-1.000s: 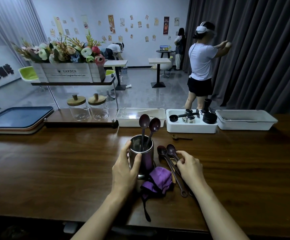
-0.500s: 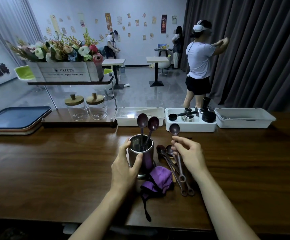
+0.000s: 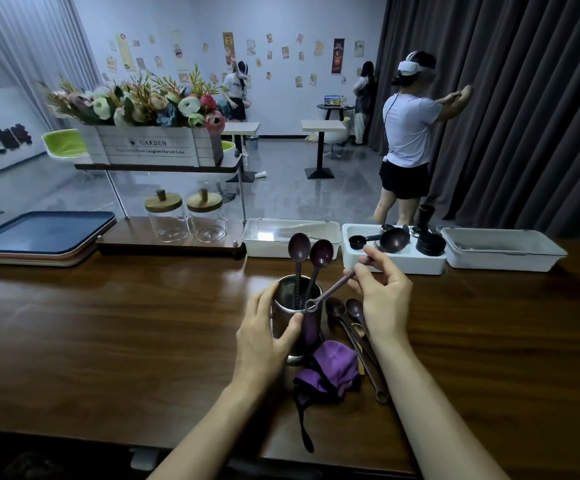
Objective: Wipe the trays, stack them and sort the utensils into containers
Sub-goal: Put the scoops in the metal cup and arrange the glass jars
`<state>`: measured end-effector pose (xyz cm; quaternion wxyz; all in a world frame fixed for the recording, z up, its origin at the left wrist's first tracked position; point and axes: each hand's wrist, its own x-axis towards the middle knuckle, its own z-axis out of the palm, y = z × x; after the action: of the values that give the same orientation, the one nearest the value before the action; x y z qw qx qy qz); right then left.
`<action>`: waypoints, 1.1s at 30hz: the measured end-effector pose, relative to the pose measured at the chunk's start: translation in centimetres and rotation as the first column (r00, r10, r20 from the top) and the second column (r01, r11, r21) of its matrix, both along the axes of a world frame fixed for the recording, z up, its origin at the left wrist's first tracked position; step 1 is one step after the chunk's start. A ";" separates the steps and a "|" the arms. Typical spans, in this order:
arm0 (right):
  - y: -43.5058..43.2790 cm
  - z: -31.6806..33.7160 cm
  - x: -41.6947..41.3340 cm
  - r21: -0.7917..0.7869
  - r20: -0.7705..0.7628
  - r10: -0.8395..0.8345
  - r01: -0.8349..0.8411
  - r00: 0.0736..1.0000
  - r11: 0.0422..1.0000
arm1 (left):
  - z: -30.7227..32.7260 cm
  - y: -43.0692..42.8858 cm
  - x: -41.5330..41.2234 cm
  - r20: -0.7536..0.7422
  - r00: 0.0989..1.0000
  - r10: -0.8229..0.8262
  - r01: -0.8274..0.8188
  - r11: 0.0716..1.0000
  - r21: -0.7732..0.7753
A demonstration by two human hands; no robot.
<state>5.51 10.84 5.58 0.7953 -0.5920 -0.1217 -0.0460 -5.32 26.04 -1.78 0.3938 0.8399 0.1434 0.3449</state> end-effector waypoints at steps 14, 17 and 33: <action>2.3 -2.0 -1.0 -0.468 0.242 -0.040 0.153 0.969 0.871 | -0.3 0.6 0.5 0.029 0.999 -0.030 0.032 0.997 -0.075; 2.3 -2.6 -1.6 -0.547 0.210 0.031 0.091 0.977 0.832 | -0.5 0.6 0.6 0.010 0.999 -0.034 0.035 0.995 -0.091; -0.9 -5.6 -0.3 -0.355 0.016 0.133 -0.119 0.991 0.927 | -0.6 0.6 1.4 0.010 1.000 0.014 -0.013 0.996 -0.093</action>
<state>5.26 9.91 -0.04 0.6749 -0.7151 -0.1812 0.0161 -3.88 26.60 -2.34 0.4309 0.8178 0.1629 0.3450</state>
